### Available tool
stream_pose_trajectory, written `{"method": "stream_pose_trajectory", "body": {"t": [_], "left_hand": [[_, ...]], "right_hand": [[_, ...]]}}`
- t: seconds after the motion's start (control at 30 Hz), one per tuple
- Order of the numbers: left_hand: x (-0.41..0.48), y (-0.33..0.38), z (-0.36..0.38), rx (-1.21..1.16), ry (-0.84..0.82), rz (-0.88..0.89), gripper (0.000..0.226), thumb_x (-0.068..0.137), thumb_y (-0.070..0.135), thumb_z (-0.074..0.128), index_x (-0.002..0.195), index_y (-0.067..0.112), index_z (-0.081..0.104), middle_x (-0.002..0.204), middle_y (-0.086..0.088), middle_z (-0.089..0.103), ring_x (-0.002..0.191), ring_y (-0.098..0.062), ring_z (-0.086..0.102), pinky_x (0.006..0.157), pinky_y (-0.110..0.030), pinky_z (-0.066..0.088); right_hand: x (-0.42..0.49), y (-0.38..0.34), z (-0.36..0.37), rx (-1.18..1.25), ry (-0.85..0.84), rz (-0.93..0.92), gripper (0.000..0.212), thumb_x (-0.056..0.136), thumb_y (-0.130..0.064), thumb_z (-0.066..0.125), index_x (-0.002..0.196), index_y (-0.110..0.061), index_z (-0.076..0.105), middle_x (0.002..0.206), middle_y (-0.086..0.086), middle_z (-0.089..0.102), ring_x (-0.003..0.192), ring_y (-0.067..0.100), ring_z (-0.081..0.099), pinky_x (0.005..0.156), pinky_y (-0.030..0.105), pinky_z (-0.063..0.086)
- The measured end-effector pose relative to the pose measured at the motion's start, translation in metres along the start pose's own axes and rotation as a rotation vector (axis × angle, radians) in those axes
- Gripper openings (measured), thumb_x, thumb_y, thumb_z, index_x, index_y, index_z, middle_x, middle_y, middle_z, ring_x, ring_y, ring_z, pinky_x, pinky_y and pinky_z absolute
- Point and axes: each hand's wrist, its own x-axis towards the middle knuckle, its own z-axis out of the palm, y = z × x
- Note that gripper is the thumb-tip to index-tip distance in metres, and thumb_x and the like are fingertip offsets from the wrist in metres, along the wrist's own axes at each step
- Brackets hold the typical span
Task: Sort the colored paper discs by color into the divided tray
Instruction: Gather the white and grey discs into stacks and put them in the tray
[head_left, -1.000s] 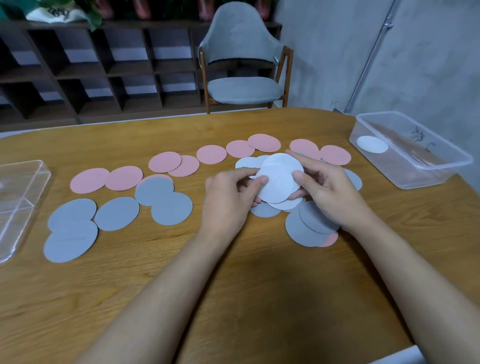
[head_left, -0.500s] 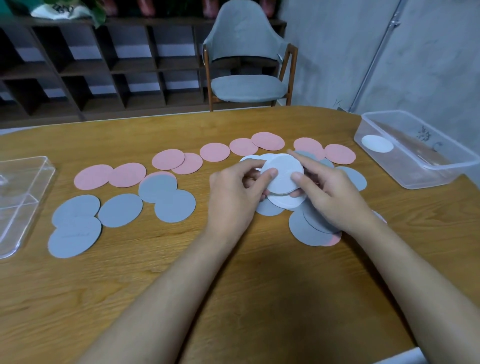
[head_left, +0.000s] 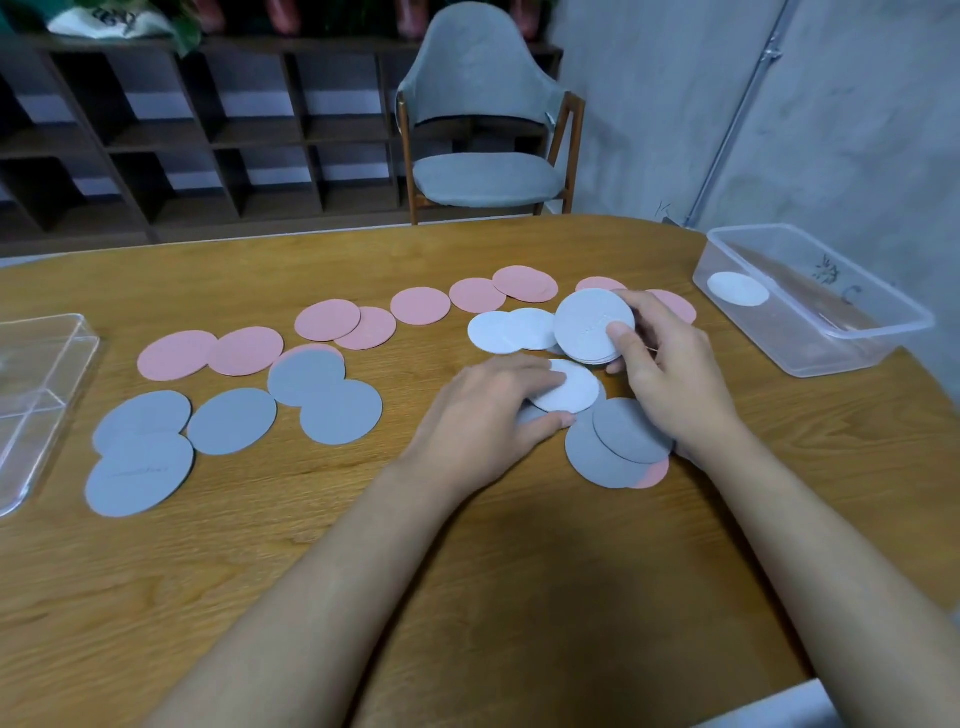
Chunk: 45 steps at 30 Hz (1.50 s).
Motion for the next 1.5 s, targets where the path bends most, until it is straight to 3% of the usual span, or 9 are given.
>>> {"method": "stream_pose_trajectory", "body": {"t": [0.37,0.67,0.87,0.97,1.07,1.13,1.27,1.4,1.5], "left_hand": [[-0.005,-0.006,-0.017,0.226,-0.067,0.078,0.053,0.104,0.054,0.026,0.104,0.024,0.070,0.103,0.008,0.072,0.102,-0.019,0.060,0.081,-0.040,0.051],[-0.006,0.005,-0.025,0.317,0.005,0.020,0.032,0.094,0.040,0.043,0.085,0.023,0.068,0.072,0.003,0.060,0.075,-0.022,0.056,0.057,-0.035,0.036],[-0.004,0.002,-0.015,-0.011,0.247,-0.042,0.019,0.096,0.028,0.054,0.092,0.019,0.071,0.076,0.003,0.067,0.072,-0.019,0.059,0.066,-0.040,0.048],[-0.002,0.003,-0.014,-0.200,0.385,-0.151,0.008,0.092,0.014,0.066,0.096,0.014,0.073,0.082,0.005,0.072,0.072,-0.014,0.065,0.068,-0.029,0.052],[0.000,0.002,-0.013,-0.342,0.438,-0.292,0.021,0.089,0.013,0.074,0.110,0.017,0.074,0.091,0.006,0.073,0.075,-0.007,0.068,0.067,-0.013,0.053],[0.000,0.002,-0.010,-0.421,0.420,-0.367,0.030,0.088,0.017,0.077,0.117,0.020,0.074,0.094,0.011,0.074,0.077,-0.001,0.070,0.073,-0.012,0.055],[0.001,0.003,-0.008,-0.552,0.385,-0.427,0.035,0.089,0.020,0.078,0.124,0.019,0.076,0.103,0.013,0.077,0.092,0.008,0.072,0.086,-0.016,0.059],[0.004,0.002,-0.007,-0.561,0.425,-0.453,0.029,0.087,0.023,0.082,0.115,0.018,0.078,0.094,0.009,0.079,0.085,0.005,0.073,0.083,-0.022,0.061],[0.004,0.004,-0.006,-0.549,0.426,-0.433,0.023,0.086,0.024,0.083,0.108,0.016,0.078,0.091,0.010,0.079,0.082,0.002,0.074,0.081,-0.024,0.062]], "right_hand": [[0.000,0.002,0.001,0.065,-0.039,0.000,0.030,0.105,-0.020,0.054,0.133,-0.026,0.062,0.098,-0.001,0.070,0.077,0.008,0.072,0.071,0.009,0.047],[-0.001,0.002,0.003,0.134,-0.101,-0.039,0.028,0.103,-0.017,0.059,0.129,-0.025,0.066,0.092,0.000,0.071,0.082,0.014,0.072,0.079,0.022,0.053],[-0.002,-0.003,0.004,0.242,-0.146,-0.049,0.031,0.102,-0.011,0.060,0.128,-0.026,0.067,0.106,-0.006,0.075,0.088,0.013,0.073,0.085,0.030,0.059],[-0.003,-0.004,0.006,0.323,-0.213,-0.018,0.037,0.105,-0.011,0.056,0.139,-0.024,0.063,0.125,-0.006,0.072,0.104,0.017,0.074,0.092,0.043,0.061],[-0.005,-0.006,0.007,0.365,-0.264,-0.022,0.041,0.107,-0.010,0.053,0.146,-0.020,0.057,0.139,-0.013,0.065,0.121,0.013,0.067,0.094,0.044,0.061],[-0.006,-0.008,0.006,0.372,-0.282,-0.031,0.041,0.108,-0.010,0.050,0.148,-0.018,0.055,0.142,-0.017,0.062,0.126,0.010,0.064,0.094,0.043,0.061],[-0.007,-0.008,0.007,0.367,-0.319,-0.025,0.042,0.110,-0.012,0.043,0.150,-0.021,0.052,0.143,-0.019,0.060,0.125,0.010,0.064,0.097,0.043,0.059],[-0.007,-0.011,0.008,0.429,-0.341,0.057,0.041,0.110,-0.019,0.044,0.151,-0.020,0.050,0.138,-0.014,0.064,0.123,0.011,0.066,0.100,0.042,0.058],[-0.008,-0.006,0.007,0.222,-0.271,-0.035,0.045,0.107,-0.028,0.054,0.151,-0.030,0.050,0.123,-0.001,0.073,0.110,0.016,0.069,0.096,0.048,0.057]]}}
